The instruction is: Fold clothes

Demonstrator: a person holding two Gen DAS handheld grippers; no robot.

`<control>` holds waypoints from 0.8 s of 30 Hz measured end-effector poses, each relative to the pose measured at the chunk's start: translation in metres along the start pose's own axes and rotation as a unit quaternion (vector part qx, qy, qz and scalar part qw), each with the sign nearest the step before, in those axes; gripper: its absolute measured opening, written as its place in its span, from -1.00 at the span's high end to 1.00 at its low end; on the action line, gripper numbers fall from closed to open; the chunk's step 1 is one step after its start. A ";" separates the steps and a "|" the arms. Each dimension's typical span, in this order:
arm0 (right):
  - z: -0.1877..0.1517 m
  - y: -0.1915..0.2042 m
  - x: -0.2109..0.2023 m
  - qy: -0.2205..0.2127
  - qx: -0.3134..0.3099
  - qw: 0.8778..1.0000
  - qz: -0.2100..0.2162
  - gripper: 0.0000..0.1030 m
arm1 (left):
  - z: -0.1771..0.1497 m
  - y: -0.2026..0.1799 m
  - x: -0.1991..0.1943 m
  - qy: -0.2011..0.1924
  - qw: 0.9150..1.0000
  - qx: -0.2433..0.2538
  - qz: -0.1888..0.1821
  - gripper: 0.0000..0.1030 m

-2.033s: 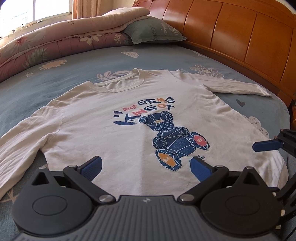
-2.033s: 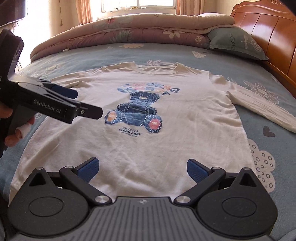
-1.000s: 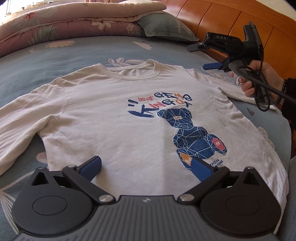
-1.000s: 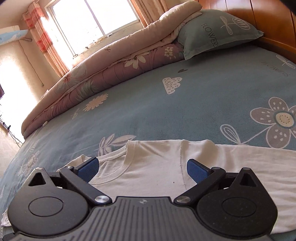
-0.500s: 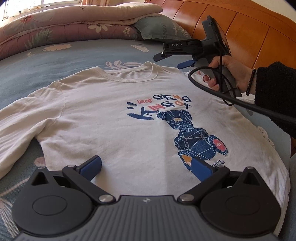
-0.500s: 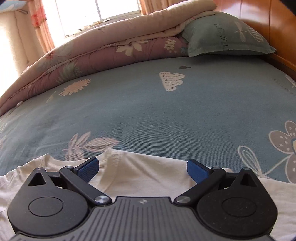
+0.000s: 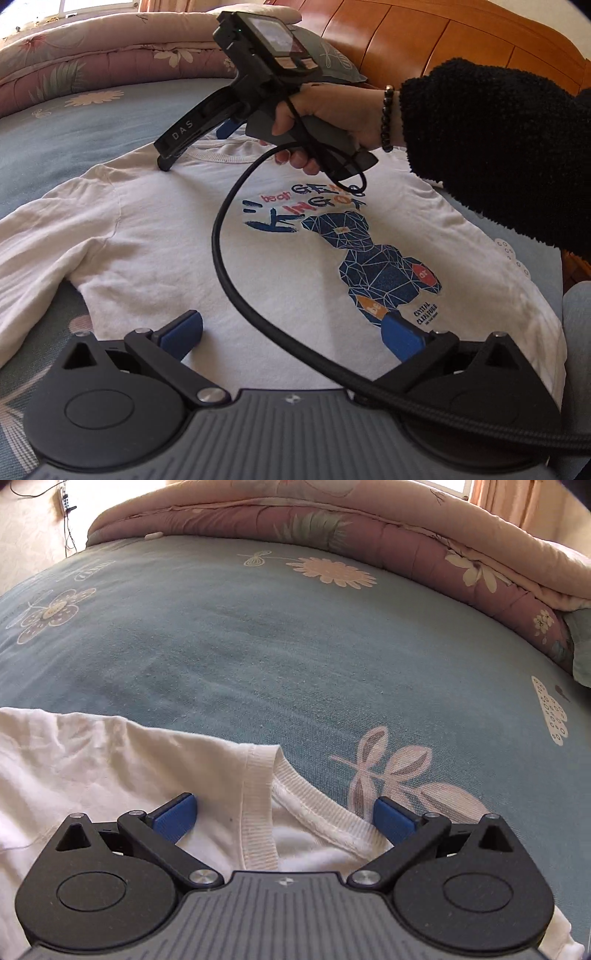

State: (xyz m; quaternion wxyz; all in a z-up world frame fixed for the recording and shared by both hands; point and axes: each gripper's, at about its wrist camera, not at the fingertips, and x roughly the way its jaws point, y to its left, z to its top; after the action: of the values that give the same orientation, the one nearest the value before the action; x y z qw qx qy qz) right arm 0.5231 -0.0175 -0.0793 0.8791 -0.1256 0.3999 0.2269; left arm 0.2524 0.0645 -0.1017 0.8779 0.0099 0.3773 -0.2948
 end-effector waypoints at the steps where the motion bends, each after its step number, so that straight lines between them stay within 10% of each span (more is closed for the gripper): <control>1: 0.003 -0.003 0.004 -0.009 0.012 1.000 -0.003 -1.00 | 0.000 0.000 0.000 0.000 1.000 0.000 0.000 -0.98; 10: 0.003 -0.017 -0.049 -0.043 0.017 0.999 0.002 -1.00 | -0.002 -0.006 0.001 0.001 1.000 0.015 0.012 -0.98; 15: -0.034 -0.072 -0.111 -0.029 0.004 0.997 -0.066 -1.00 | -0.002 -0.012 0.001 0.000 0.999 0.027 0.032 -0.98; 24: -0.143 -0.200 -0.129 0.012 0.245 0.968 -0.058 -1.00 | -0.004 -0.018 0.008 -0.015 0.999 0.032 0.005 -0.98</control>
State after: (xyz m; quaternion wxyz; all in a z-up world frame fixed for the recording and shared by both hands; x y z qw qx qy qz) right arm 0.4562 -0.2864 -0.0657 0.8898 0.0678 0.4460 0.0692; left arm 0.2447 0.0469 -0.1058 0.8841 0.0356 0.3545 -0.3022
